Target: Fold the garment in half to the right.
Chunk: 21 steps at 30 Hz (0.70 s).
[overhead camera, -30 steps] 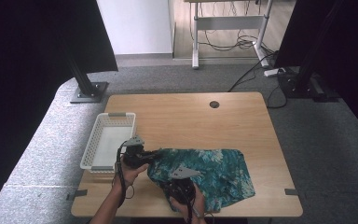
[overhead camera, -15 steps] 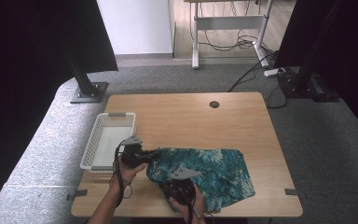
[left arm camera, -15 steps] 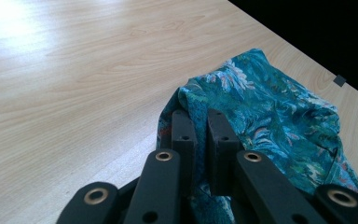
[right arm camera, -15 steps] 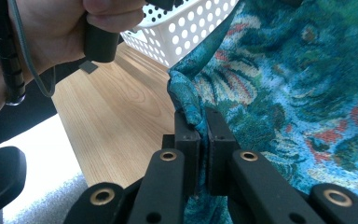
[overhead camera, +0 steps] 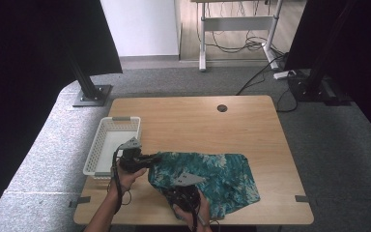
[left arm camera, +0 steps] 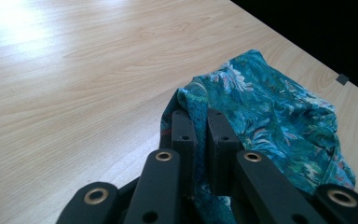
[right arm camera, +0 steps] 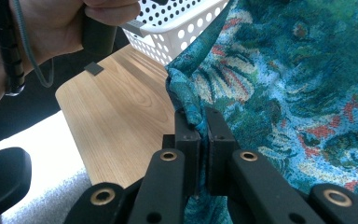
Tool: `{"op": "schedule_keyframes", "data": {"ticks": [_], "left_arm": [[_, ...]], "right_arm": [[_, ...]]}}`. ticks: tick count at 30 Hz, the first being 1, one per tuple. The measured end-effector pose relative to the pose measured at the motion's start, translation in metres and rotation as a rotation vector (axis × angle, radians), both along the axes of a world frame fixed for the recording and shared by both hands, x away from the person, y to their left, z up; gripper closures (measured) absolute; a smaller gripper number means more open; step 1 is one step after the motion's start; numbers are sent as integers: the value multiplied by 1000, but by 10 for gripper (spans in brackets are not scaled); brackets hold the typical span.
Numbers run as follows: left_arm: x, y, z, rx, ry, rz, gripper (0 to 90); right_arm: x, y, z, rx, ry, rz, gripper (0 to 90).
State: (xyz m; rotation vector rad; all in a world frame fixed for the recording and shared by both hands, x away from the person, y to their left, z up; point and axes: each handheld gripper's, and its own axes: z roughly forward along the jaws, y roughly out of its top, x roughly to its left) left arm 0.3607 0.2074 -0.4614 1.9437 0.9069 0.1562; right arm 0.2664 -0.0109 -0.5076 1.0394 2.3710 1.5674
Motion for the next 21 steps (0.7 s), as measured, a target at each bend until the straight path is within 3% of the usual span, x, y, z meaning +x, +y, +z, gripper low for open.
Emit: {"op": "schedule_keyframes", "data": {"ticks": [10, 21], "left_arm": [[1, 3, 5, 8, -4, 0, 830], [4, 16, 20, 15, -23, 7, 830]], "right_arm": [[0, 5, 5, -14, -6, 25, 863], [5, 31, 16, 6, -21, 61, 863]]}}
